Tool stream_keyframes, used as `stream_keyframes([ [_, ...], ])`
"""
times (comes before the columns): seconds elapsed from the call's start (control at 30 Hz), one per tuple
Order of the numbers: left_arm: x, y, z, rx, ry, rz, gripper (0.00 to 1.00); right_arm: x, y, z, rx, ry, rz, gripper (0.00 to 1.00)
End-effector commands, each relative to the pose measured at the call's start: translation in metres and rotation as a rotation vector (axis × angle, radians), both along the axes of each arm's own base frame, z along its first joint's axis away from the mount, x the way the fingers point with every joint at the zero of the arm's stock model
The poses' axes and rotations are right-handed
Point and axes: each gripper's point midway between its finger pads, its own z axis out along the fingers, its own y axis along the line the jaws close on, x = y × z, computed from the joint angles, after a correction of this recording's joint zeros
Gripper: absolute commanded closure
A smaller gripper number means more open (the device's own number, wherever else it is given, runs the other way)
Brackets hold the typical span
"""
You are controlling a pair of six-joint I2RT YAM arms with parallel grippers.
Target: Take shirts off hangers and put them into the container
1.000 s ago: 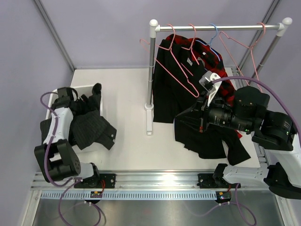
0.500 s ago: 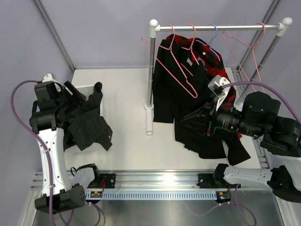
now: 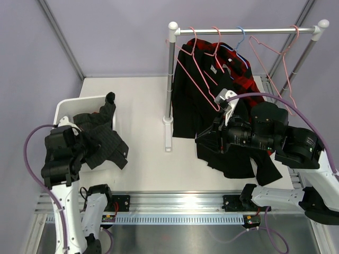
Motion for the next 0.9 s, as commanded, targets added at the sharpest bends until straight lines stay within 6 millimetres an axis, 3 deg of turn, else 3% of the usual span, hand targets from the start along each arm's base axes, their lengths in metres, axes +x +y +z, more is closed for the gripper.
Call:
stream_keyframes([
  [0.0,-0.006,0.011,-0.048,-0.015,0.166,0.093,1.0,-0.01,-0.001,0.017,0.061,-0.041,0.045,0.72],
  [0.1,-0.002,0.018,-0.072,-0.018,0.236,0.144,1.0,-0.017,-0.011,0.024,0.094,-0.053,0.049,0.73],
  [0.2,0.015,0.021,-0.085,-0.043,0.283,0.17,1.0,-0.022,-0.019,0.029,0.123,-0.066,0.046,0.73],
  [0.3,0.044,0.014,-0.092,-0.12,0.293,0.162,1.0,-0.026,-0.029,0.032,0.134,-0.074,0.035,0.73],
  [0.37,0.069,0.023,-0.097,-0.117,0.281,0.193,1.0,-0.027,-0.034,0.033,0.135,-0.078,0.025,0.73],
  [0.47,0.107,0.026,-0.131,-0.142,0.414,0.184,1.0,-0.031,-0.04,0.038,0.151,-0.088,0.025,0.73],
  [0.5,0.112,0.026,-0.161,-0.158,0.524,0.184,1.0,-0.032,-0.043,0.041,0.158,-0.093,0.023,0.73],
  [0.53,0.119,0.023,-0.166,-0.181,0.548,0.17,1.0,-0.034,-0.044,0.041,0.16,-0.09,0.026,0.73],
  [0.6,0.124,0.022,-0.185,-0.191,0.582,0.169,1.0,-0.035,-0.047,0.04,0.163,-0.083,0.024,0.73],
  [0.63,0.117,0.033,-0.196,-0.148,0.606,0.213,1.0,-0.036,-0.047,0.04,0.167,-0.081,0.025,0.73],
  [0.77,0.119,0.04,-0.205,-0.139,0.639,0.189,1.0,-0.04,-0.051,0.04,0.192,-0.074,0.022,0.74],
  [0.87,0.129,0.039,-0.182,-0.127,0.577,0.141,1.0,-0.042,-0.048,0.042,0.197,-0.058,0.038,0.75],
])
